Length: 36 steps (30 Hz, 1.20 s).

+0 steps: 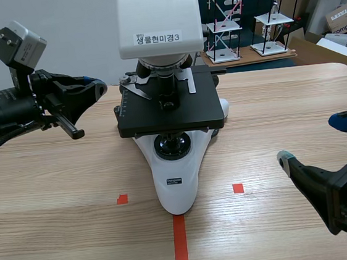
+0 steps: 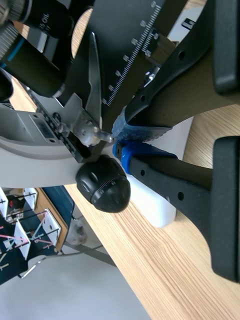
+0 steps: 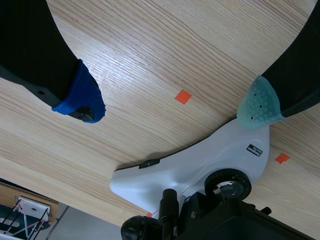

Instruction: Return to the home posture

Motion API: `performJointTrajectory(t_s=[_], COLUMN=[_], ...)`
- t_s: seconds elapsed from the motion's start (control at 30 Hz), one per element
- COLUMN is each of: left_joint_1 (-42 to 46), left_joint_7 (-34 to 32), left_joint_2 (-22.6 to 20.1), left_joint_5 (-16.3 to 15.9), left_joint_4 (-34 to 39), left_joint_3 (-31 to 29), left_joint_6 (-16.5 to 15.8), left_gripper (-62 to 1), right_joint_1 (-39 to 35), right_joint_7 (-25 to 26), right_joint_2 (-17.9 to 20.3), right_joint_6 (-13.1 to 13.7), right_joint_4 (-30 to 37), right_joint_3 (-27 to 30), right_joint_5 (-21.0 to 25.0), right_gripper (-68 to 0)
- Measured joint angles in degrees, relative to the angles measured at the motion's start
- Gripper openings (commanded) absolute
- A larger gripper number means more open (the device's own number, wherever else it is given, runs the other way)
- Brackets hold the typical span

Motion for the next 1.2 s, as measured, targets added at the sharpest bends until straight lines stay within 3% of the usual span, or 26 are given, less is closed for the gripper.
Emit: performJointTrajectory(t_s=[0.17, 0.47, 0.57, 0.77, 1.1, 1.2], left_joint_1=[0.48, 8.09, 12.81, 25.66, 48.48, 54.51], left_joint_7=[-1.09, -5.95, -6.08, -8.9, -8.85, -8.79], left_joint_2=[-2.8, -8.98, -11.8, -15.56, -15.45, -12.83], left_joint_5=[-3.34, -3.41, -5.49, -6.01, -3.91, -0.07], left_joint_4=[0.0, 0.24, 1.49, 5.31, 19.85, 24.94], left_joint_3=[0.0, -0.02, -0.28, -9.99, -30.03, -36.85], left_joint_6=[0.0, 0.09, 0.13, 0.07, 0.13, 0.15], left_gripper=[-43.7, -17.4, -9.8, 0.7, 1.4, 1.4], right_joint_1=[0.0, 0.0, 0.0, 0.0, 0.0, 0.0], right_joint_7=[0.0, 0.0, 0.0, 0.0, -0.02, 0.0], right_joint_2=[0.0, -0.02, -0.02, -0.02, 0.0, -0.02], right_joint_6=[0.0, 0.0, 0.0, 0.0, -0.02, 0.0], right_joint_4=[0.0, 0.0, 0.0, 0.0, 0.0, 0.0], right_joint_3=[0.0, 0.0, 0.0, 0.0, 0.0, 0.0], right_joint_5=[0.02, 0.02, 0.0, 0.02, 0.0, 0.02], right_gripper=[-9.8, -9.8, -9.8, -9.8, -9.8, -9.8])
